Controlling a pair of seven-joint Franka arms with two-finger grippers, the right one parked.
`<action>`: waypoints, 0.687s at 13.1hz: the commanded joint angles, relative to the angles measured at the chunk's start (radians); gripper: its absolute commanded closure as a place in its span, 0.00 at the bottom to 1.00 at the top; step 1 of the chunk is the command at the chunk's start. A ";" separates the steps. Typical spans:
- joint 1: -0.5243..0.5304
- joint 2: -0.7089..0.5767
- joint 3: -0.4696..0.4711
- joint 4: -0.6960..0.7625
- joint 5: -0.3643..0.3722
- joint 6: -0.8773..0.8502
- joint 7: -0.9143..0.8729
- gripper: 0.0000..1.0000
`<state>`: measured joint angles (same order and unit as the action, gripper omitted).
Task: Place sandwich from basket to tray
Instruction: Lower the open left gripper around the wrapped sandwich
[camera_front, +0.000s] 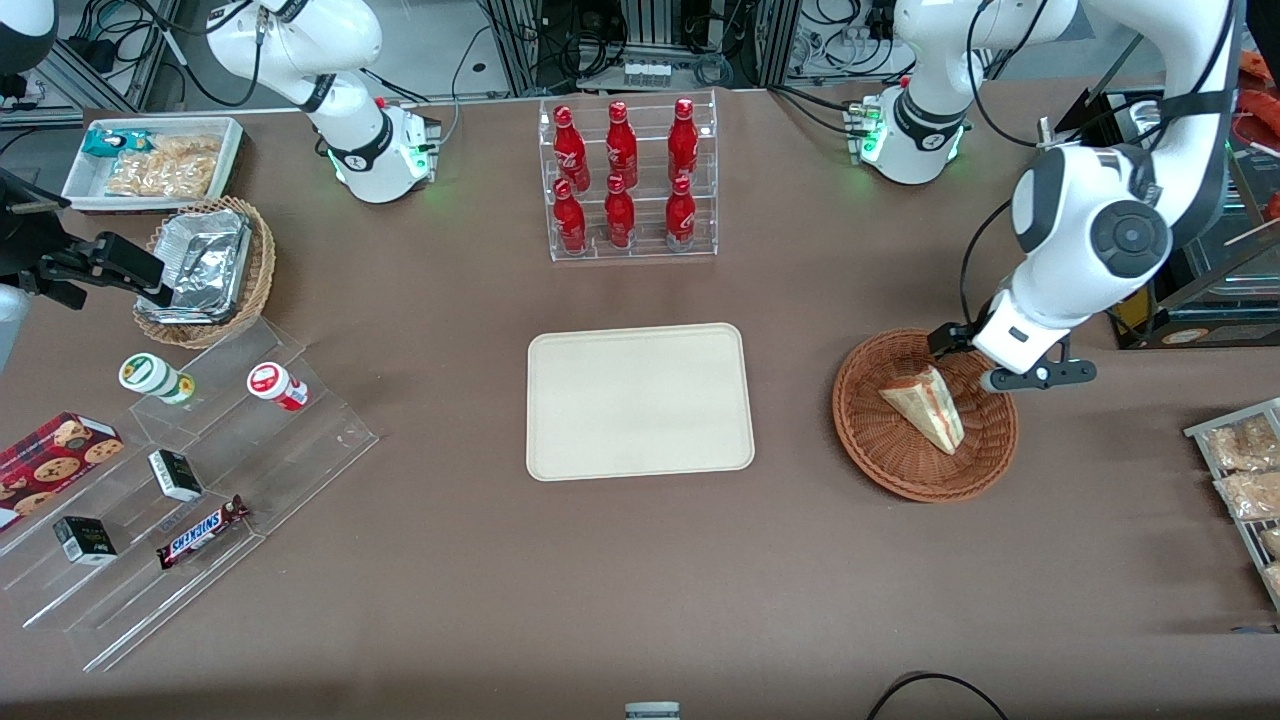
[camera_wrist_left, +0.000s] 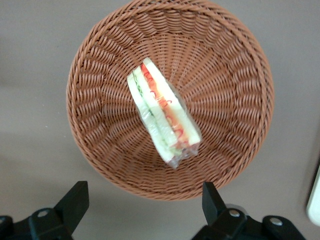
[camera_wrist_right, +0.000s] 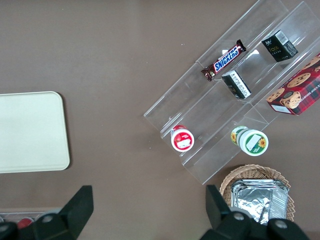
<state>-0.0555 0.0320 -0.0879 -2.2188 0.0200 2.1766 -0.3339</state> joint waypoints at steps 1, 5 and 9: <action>-0.012 0.015 -0.007 -0.005 -0.002 0.054 -0.213 0.00; -0.012 0.052 -0.018 -0.036 -0.002 0.159 -0.499 0.00; -0.014 0.114 -0.018 -0.071 -0.002 0.298 -0.723 0.00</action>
<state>-0.0607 0.1203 -0.1069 -2.2809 0.0201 2.4286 -0.9664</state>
